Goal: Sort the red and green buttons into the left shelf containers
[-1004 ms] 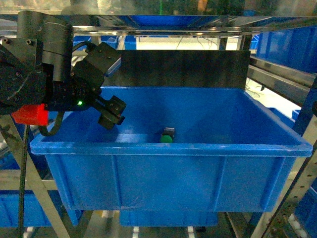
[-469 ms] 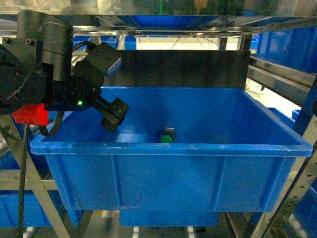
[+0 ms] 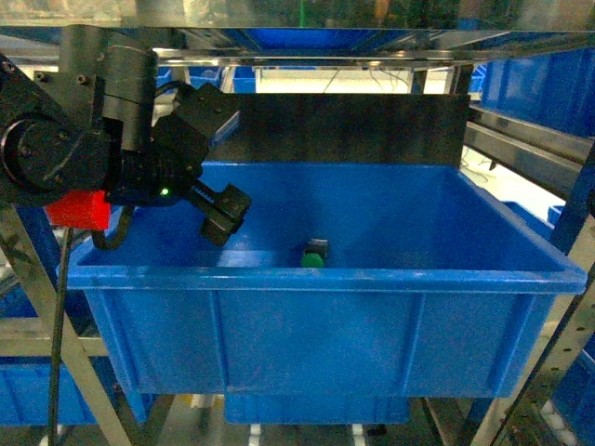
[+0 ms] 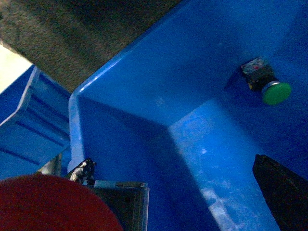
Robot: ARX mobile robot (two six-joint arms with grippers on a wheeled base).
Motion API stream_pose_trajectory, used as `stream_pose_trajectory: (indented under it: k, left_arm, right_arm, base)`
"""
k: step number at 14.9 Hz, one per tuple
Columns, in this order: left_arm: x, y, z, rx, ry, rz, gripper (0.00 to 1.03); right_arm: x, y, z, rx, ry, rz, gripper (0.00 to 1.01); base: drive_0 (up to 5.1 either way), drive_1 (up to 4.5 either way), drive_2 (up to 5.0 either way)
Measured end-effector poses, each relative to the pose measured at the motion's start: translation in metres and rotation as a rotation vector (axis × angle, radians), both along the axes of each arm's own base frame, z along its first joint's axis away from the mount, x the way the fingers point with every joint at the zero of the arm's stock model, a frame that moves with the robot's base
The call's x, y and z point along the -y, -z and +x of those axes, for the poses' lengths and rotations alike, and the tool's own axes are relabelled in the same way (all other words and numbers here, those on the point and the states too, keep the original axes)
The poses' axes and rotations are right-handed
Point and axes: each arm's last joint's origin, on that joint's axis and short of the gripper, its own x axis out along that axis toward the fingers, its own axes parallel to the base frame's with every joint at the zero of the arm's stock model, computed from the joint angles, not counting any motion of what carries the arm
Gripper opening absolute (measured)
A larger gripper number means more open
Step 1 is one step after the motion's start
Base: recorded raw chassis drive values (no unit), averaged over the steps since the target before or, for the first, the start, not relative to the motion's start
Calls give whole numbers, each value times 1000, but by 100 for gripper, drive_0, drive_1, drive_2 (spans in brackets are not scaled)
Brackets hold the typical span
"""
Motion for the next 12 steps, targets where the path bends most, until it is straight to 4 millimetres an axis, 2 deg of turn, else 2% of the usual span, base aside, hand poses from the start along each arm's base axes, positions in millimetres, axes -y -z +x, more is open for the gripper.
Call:
stream_pose_trajectory:
  k: [3, 12]
  left_arm:
    - [10, 7, 0, -21, 10, -11, 98]
    - [10, 13, 4, -29, -22, 11, 98]
  right_arm:
    - [0, 0, 0, 0, 0, 0, 98]
    - [0, 0, 0, 0, 0, 0, 98]
  base:
    - [0, 0, 0]
    - [0, 0, 0]
